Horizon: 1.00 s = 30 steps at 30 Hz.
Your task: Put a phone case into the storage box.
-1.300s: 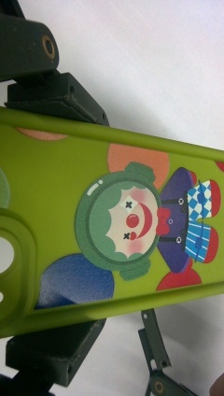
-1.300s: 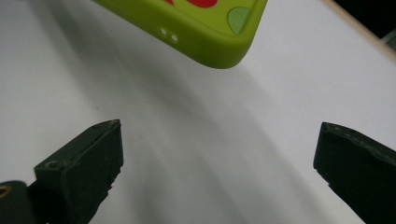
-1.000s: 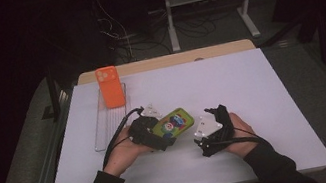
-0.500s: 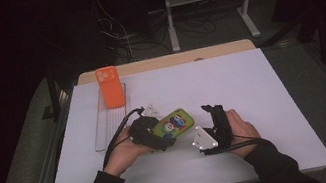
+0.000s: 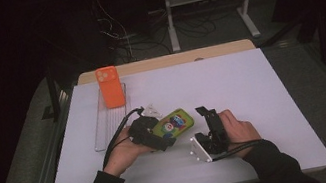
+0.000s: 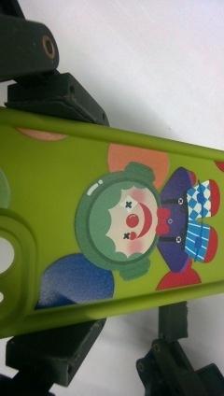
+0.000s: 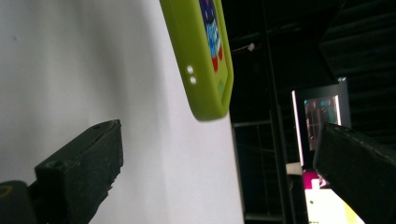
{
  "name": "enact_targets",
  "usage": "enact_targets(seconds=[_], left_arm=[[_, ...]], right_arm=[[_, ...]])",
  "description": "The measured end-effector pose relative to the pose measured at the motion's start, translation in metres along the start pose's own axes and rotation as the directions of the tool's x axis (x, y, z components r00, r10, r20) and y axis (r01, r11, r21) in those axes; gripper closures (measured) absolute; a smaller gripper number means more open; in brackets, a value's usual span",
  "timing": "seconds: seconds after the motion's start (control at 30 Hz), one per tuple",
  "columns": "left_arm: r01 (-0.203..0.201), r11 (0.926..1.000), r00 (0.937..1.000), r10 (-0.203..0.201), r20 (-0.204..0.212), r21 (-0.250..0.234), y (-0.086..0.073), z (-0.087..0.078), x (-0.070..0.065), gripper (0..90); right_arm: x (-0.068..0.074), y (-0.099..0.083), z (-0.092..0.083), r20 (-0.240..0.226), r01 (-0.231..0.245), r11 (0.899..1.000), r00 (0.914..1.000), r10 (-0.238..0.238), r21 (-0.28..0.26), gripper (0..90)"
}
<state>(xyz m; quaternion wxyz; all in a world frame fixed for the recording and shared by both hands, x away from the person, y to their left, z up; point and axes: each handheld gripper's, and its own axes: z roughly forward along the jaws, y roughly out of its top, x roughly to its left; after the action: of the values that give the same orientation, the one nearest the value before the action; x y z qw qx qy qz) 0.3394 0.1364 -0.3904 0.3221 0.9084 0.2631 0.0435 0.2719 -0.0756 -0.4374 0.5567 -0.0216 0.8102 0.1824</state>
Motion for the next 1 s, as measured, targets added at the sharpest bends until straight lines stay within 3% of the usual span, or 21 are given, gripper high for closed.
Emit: enact_targets(seconds=[0.07,0.1,0.13,0.17,0.33,0.37,0.43,0.67,1.0], left_arm=[[0.003,1.0,1.0,-0.003,0.003,0.002,0.0,0.0,-0.001,15.0],[-0.002,1.0,1.0,0.002,-0.001,0.002,0.001,0.0,-0.001,15.1],[0.0,1.0,1.0,0.0,0.003,0.0,0.001,0.0,-0.002,15.1],[-0.001,1.0,1.0,0.001,0.004,0.002,0.001,0.0,-0.002,15.1],[0.0,1.0,1.0,0.0,0.009,-0.002,0.002,0.0,-0.005,15.0],[0.022,0.9996,0.9997,-0.022,0.01,-0.02,0.002,0.002,-0.006,15.0],[-0.014,0.9999,0.9999,0.014,0.009,0.009,0.002,0.001,-0.004,15.0],[-0.019,0.9997,0.9998,0.019,0.01,0.017,0.002,0.001,-0.005,15.1],[-0.025,0.9995,0.9996,0.025,0.013,0.02,0.002,0.003,-0.005,15.0]], right_arm=[[0.002,0.003,0.001,-0.002,0.02,1.0,0.9998,-0.02,-0.006,3.3],[0.002,0.003,0.002,0.007,0.059,0.998,0.9982,-0.059,-0.013,3.8],[0.004,0.004,0.002,-0.001,0.038,0.999,0.9993,-0.038,-0.004,4.8],[0.003,0.006,0.003,0.013,0.076,0.997,0.997,-0.076,-0.018,5.8],[0.006,0.015,0.003,0.041,0.087,0.996,0.9954,-0.086,-0.028,14.7],[0.008,0.017,0.003,0.041,0.092,0.995,0.995,-0.091,-0.026,17.6],[0.01,0.02,0.003,0.047,0.107,0.994,0.9933,-0.106,-0.03,22.5],[0.018,0.025,0.004,0.058,0.169,0.985,0.9842,-0.167,-0.032,41.6],[0.02,0.028,0.001,0.086,0.207,0.977,0.9754,-0.203,-0.048,66.7]])
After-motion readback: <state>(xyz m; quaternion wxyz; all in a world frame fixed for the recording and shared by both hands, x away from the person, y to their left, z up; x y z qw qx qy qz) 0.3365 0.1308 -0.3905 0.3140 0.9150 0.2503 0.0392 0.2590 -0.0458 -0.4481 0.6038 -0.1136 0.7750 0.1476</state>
